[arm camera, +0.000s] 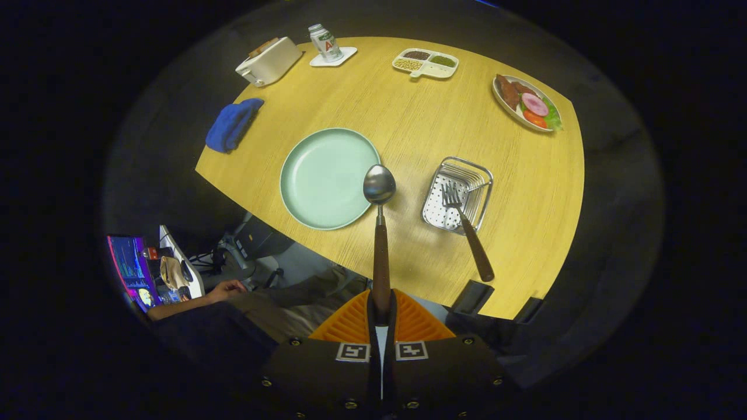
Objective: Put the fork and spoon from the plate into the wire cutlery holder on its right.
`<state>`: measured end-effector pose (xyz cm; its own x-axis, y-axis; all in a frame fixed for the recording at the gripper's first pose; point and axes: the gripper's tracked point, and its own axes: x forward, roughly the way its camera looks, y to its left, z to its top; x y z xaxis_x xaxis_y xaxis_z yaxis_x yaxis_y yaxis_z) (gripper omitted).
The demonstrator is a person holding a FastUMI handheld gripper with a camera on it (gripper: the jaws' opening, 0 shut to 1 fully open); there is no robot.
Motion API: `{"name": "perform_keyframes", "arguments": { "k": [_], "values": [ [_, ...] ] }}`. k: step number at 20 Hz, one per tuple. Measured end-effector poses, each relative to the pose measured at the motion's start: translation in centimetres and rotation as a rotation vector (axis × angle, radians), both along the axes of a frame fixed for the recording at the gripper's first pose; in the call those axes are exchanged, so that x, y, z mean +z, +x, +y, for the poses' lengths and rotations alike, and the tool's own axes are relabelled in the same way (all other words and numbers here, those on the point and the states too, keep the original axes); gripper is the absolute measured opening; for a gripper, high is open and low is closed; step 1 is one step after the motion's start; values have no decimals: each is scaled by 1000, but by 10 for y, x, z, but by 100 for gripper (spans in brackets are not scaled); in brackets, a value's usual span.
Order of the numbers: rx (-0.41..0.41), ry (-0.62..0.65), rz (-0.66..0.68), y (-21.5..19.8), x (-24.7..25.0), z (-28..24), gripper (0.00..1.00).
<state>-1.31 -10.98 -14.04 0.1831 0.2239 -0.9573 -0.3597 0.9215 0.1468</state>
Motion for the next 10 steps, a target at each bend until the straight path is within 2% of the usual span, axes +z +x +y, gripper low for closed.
{"name": "perform_keyframes", "arguments": {
  "k": [10],
  "values": [
    [-86,-16,66,8,11,-56,2]
  ]
}}
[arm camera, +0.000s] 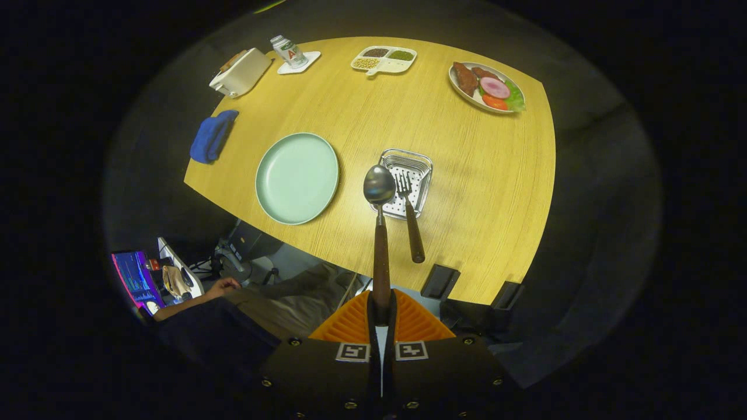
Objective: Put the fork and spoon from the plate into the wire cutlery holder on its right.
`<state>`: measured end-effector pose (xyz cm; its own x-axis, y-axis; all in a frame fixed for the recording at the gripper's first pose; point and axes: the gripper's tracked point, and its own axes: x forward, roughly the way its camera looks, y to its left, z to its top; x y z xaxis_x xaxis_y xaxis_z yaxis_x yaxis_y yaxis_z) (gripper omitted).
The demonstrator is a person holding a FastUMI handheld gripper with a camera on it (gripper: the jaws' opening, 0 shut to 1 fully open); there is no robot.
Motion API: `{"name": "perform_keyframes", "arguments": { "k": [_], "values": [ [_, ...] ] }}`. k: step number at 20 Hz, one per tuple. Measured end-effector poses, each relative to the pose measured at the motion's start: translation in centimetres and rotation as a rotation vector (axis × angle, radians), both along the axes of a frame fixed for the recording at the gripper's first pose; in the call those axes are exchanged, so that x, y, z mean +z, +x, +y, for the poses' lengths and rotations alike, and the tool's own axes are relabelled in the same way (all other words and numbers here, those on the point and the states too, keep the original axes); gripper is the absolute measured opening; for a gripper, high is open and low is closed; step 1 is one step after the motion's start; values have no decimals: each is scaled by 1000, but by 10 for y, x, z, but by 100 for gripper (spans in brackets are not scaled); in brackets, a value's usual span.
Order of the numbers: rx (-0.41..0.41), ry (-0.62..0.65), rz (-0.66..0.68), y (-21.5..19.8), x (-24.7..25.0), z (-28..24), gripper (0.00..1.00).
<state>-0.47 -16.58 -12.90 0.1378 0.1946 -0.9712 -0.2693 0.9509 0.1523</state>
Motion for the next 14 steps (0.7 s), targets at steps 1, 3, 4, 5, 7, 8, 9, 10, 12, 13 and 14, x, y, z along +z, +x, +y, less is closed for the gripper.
{"name": "perform_keyframes", "arguments": {
  "k": [1,3,4,5,7,8,9,10,12,13,14],
  "values": [
    [-11,5,8,2,-2,-1,2],
    [-28,7,27,7,-6,-4,2],
    [-37,5,37,10,-9,-5,2],
    [-45,2,46,11,-11,-4,2],
    [-55,16,71,13,-16,2,2],
    [-61,30,85,14,-18,6,2],
    [-69,39,95,16,-20,8,2],
    [-73,41,102,18,-23,10,2],
    [-80,30,115,22,-28,9,2],
    [-85,28,123,24,-30,9,2],
    [-87,23,128,27,-33,9,2]
  ]
}}
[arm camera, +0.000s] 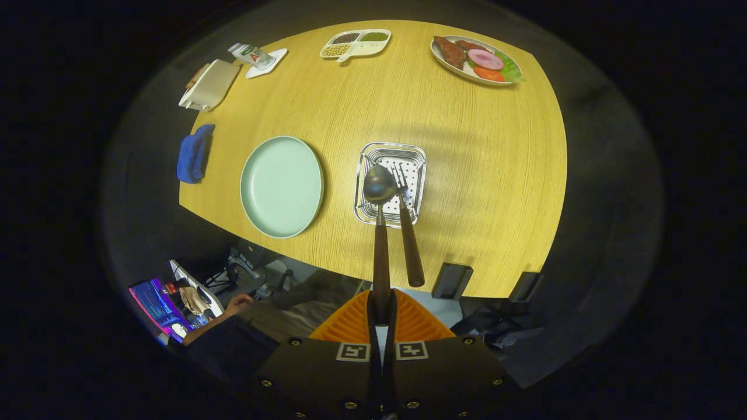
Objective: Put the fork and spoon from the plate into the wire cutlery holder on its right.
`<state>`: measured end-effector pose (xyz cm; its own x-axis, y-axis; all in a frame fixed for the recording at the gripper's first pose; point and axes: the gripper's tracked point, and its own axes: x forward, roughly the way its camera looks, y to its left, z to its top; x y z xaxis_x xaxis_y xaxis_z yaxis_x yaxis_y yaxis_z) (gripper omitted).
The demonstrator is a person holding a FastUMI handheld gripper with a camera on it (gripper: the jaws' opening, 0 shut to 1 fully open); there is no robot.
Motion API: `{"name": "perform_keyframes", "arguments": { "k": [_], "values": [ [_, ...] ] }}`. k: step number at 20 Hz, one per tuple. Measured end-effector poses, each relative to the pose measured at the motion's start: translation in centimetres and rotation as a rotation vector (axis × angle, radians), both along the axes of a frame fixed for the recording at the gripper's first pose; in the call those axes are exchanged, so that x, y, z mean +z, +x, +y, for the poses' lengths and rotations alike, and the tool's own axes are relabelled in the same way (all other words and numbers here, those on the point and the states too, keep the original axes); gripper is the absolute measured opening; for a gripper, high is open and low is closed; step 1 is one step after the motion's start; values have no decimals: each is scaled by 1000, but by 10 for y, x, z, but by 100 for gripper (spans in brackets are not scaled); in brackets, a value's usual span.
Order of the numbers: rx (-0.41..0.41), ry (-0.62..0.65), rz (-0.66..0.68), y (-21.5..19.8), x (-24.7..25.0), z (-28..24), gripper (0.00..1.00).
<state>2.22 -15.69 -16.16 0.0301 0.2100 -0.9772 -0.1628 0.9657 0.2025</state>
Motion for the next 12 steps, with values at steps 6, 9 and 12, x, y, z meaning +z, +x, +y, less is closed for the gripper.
{"name": "perform_keyframes", "arguments": {
  "k": [6,9,12],
  "values": [
    [-10,-11,34,10,-14,2,2],
    [-27,-10,48,16,-20,1,2],
    [-24,-9,43,22,-24,7,2]
  ]
}}
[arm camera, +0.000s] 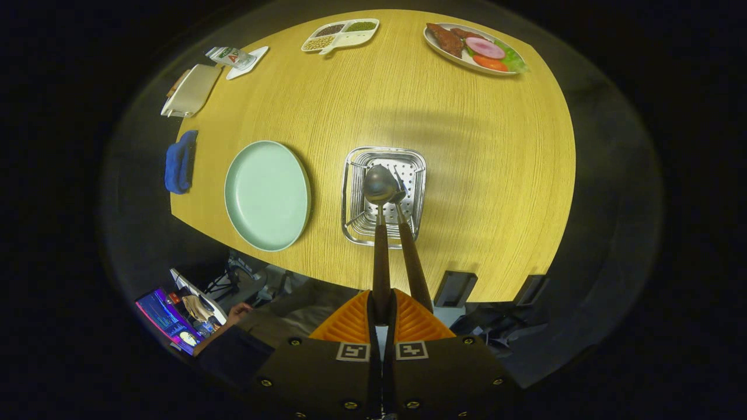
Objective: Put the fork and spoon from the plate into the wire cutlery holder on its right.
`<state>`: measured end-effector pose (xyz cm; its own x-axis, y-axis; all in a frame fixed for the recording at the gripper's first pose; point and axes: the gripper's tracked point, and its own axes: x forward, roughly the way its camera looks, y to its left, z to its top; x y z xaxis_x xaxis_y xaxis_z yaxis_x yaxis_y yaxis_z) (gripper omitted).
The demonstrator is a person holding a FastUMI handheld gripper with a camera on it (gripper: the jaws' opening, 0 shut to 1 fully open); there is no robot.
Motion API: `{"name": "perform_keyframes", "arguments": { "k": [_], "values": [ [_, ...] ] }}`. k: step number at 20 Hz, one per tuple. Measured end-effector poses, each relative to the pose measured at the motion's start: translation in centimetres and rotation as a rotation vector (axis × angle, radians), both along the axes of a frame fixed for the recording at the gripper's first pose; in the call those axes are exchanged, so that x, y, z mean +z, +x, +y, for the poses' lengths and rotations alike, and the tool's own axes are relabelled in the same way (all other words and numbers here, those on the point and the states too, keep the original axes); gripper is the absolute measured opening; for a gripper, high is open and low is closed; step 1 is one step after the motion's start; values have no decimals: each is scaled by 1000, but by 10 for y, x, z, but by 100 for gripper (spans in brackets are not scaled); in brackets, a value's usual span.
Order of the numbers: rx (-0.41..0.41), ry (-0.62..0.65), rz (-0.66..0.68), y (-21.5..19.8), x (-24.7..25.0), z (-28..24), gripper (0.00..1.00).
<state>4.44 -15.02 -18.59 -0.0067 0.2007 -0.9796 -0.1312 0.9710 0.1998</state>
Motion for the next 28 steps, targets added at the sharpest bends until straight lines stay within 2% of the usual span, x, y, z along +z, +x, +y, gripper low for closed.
{"name": "perform_keyframes", "arguments": {
  "k": [2,3,8,9,11,13,15,20,24,28],
  "values": [
    [-13,14,-8,5,0,4,2],
    [-23,19,-6,6,1,5,7],
    [-53,45,-62,12,16,1,16],
    [-55,43,-82,9,16,0,25],
    [-65,51,-136,9,31,2,34],
    [-67,50,-214,4,43,3,53],
    [-80,65,-315,3,64,12,53],
    [-147,195,-643,6,126,61,53],
    [-160,190,-914,1,165,88,53],
    [-188,163,-1112,-10,183,110,53]
  ]
}}
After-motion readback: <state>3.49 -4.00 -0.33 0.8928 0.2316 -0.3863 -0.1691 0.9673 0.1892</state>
